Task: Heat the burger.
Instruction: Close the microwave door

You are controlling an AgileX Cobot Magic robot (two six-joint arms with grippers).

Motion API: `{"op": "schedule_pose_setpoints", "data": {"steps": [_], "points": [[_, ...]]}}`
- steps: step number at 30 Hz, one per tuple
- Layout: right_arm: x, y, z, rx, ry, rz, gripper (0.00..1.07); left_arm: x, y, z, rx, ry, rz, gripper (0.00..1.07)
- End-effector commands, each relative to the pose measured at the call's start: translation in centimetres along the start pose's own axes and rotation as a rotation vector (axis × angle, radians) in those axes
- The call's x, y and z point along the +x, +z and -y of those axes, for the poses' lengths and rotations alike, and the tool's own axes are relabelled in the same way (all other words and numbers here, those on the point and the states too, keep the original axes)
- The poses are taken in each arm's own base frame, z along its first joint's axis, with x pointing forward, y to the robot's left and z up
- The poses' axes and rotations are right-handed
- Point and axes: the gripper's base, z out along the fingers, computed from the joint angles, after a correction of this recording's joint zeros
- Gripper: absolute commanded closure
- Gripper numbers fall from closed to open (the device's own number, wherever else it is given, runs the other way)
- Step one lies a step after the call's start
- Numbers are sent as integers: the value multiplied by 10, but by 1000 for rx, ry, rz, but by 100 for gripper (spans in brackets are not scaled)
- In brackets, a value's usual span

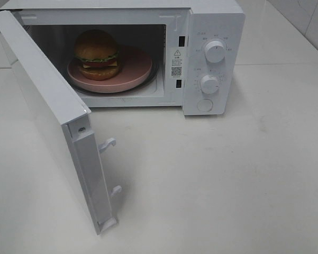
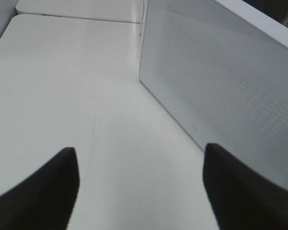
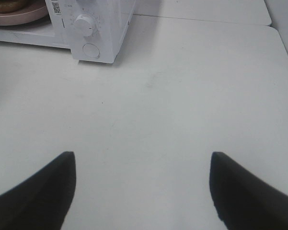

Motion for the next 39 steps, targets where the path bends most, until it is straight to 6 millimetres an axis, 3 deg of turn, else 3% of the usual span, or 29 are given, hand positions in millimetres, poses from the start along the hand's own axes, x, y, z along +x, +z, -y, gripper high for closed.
{"op": "schedule_pose_setpoints", "data": {"steps": [1,3,4,5,6,7,8,15,19,29,39], "points": [[2,-3,0,0,6,35,32,-8,7,-1,-3,-13,9,58],[2,-3,0,0,6,35,32,-14,20,-2,-9,-21,-28,75],[2,-3,0,0,6,35,32,-14,20,-2,-9,-21,-28,75],[2,-3,0,0,6,35,32,-17,29,-3,-13,-26,-51,87],[2,-3,0,0,6,35,32,-17,29,-3,-13,-26,-51,87],[2,-3,0,0,6,35,32,-19,35,-4,-15,-29,-64,94],[2,-3,0,0,6,35,32,-23,45,-5,-20,-28,-79,107],[2,-3,0,0,6,35,32,-33,74,-8,-10,23,-15,107],[2,-3,0,0,6,35,32,-24,95,-10,-4,2,67,107],[2,-3,0,0,6,35,32,-1,125,-22,-102,32,180,107],[2,-3,0,0,6,35,32,10,148,-10,-83,67,276,107]]}}
